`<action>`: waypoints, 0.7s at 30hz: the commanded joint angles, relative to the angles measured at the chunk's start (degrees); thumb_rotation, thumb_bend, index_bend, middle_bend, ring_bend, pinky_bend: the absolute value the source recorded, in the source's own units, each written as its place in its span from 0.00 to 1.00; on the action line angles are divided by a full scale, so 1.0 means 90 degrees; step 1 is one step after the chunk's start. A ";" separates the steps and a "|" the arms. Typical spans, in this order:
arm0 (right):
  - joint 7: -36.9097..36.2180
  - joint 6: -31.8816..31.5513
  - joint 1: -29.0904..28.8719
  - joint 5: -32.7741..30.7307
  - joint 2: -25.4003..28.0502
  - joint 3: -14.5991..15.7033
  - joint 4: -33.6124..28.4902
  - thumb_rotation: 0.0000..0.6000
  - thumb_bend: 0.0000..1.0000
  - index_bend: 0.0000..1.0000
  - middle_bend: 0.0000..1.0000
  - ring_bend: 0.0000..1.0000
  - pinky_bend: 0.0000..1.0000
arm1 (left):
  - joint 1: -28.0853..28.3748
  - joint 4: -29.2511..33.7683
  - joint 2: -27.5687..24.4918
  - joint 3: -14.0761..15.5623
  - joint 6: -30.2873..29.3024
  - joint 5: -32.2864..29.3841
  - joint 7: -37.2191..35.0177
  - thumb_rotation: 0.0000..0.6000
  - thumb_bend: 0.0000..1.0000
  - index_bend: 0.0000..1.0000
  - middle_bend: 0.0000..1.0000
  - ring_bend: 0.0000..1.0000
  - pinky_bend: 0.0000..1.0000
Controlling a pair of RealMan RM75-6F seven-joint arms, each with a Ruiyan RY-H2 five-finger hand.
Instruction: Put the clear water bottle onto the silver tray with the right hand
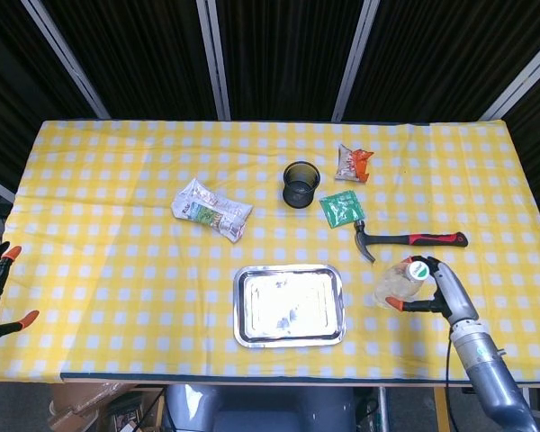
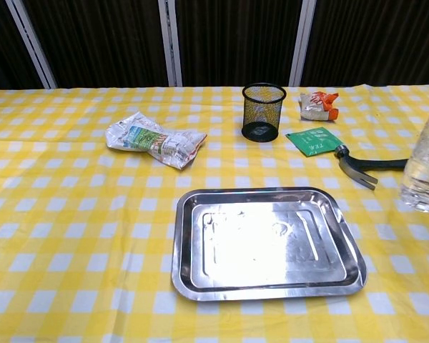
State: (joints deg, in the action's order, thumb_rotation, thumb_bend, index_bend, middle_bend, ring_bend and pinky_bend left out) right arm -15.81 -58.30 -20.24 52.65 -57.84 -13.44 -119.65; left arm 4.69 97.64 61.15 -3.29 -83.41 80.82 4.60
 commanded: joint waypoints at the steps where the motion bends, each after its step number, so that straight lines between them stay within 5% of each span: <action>1: 0.0457 -0.0172 -0.0272 0.0005 -0.0416 -0.0063 -0.0333 1.00 0.77 0.89 0.67 0.34 0.00 | -0.0008 -0.0003 -0.0019 -0.0008 -0.0011 -0.0007 -0.0040 1.00 0.19 0.04 0.00 0.00 0.00; 12: 0.2425 -0.1249 -0.1336 -0.1150 -0.2269 -0.0293 -0.0882 1.00 0.77 0.89 0.67 0.34 0.00 | -0.0006 -0.0036 -0.0079 0.0000 0.0028 0.0000 -0.0183 1.00 0.19 0.04 0.00 0.00 0.00; 21: 0.2404 -0.1675 -0.1080 -0.1482 -0.2010 -0.0301 -0.0774 1.00 0.77 0.89 0.67 0.34 0.00 | -0.0020 -0.0050 -0.0108 -0.0010 0.0006 -0.0001 -0.0261 1.00 0.19 0.04 0.00 0.00 0.00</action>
State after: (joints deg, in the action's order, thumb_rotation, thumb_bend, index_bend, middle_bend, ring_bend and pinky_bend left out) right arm 6.87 -72.97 -31.19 39.71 -77.66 -16.09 -126.98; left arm 4.50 97.17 60.17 -3.40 -83.38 80.79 2.23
